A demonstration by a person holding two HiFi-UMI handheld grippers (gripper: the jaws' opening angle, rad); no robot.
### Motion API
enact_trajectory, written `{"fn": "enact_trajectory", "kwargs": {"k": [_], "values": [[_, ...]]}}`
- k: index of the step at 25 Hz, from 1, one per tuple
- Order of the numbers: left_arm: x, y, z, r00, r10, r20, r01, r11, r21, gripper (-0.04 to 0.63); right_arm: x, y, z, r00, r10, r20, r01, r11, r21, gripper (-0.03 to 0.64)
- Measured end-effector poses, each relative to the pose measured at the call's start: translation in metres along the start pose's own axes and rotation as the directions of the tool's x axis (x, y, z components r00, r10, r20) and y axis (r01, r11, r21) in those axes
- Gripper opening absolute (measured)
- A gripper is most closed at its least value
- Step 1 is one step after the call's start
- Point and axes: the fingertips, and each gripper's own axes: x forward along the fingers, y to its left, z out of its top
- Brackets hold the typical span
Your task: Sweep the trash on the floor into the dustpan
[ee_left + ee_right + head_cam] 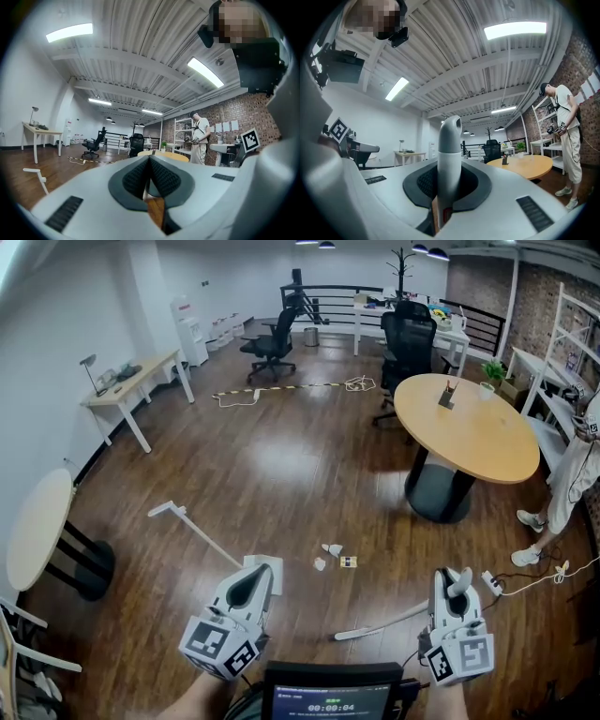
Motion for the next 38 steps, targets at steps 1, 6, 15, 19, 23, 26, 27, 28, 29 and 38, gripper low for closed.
{"fn": "enact_trajectory", "kwargs": {"k": [1, 6, 15, 19, 23, 26, 27, 28, 29, 38], "values": [[0.002, -0.003, 0.0, 1.0, 0.007, 0.0, -0.007, 1.0, 0.0, 0.008, 0.0, -0.004, 0.0, 1.0, 0.004, -0.001, -0.004, 1.0, -0.001, 0.051], [0.013, -0.024, -0.003, 0.999, 0.041, 0.0, -0.041, 0.999, 0.006, 0.008, -0.003, -0.028, -0.004, 0.999, 0.038, -0.002, -0.038, 0.999, -0.001, 0.051], [0.032, -0.034, -0.01, 0.997, 0.077, -0.018, -0.078, 0.997, -0.003, 0.008, 0.016, -0.053, -0.004, 0.996, 0.09, -0.006, -0.09, 0.996, -0.011, 0.051], [0.052, -0.02, -0.016, 0.998, 0.059, -0.01, -0.059, 0.998, -0.018, 0.008, 0.035, -0.062, -0.011, 0.997, 0.082, -0.005, -0.082, 0.996, -0.022, 0.051], [0.066, 0.024, -0.019, 0.999, 0.054, -0.005, -0.054, 0.998, -0.027, 0.008, 0.065, -0.046, -0.02, 0.997, 0.078, -0.011, -0.078, 0.996, -0.038, 0.051], [0.078, 0.065, -0.021, 0.999, 0.05, -0.013, -0.051, 0.998, -0.043, 0.008, 0.097, -0.033, -0.026, 0.997, 0.071, -0.008, -0.072, 0.996, -0.052, 0.051], [0.083, 0.078, -0.02, 0.999, 0.042, -0.012, -0.043, 0.998, -0.04, 0.008, 0.109, -0.029, -0.029, 0.998, 0.068, -0.008, -0.068, 0.996, -0.056, 0.051], [0.087, 0.092, -0.02, 0.999, 0.035, -0.012, -0.036, 0.999, -0.036, 0.008, 0.12, -0.025, -0.033, 0.998, 0.063, -0.012, -0.064, 0.996, -0.06, 0.051], [0.091, 0.107, -0.02, 0.999, 0.031, -0.014, -0.031, 0.999, -0.035, 0.008, 0.132, -0.02, -0.038, 0.998, 0.057, -0.017, -0.058, 0.996, -0.062, 0.051], [0.125, 0.258, -0.014, 1.0, -0.013, -0.015, 0.012, 0.998, -0.064, 0.008, 0.256, 0.044, -0.069, 0.999, 0.013, -0.031, -0.016, 0.997, -0.072, 0.051]]}}
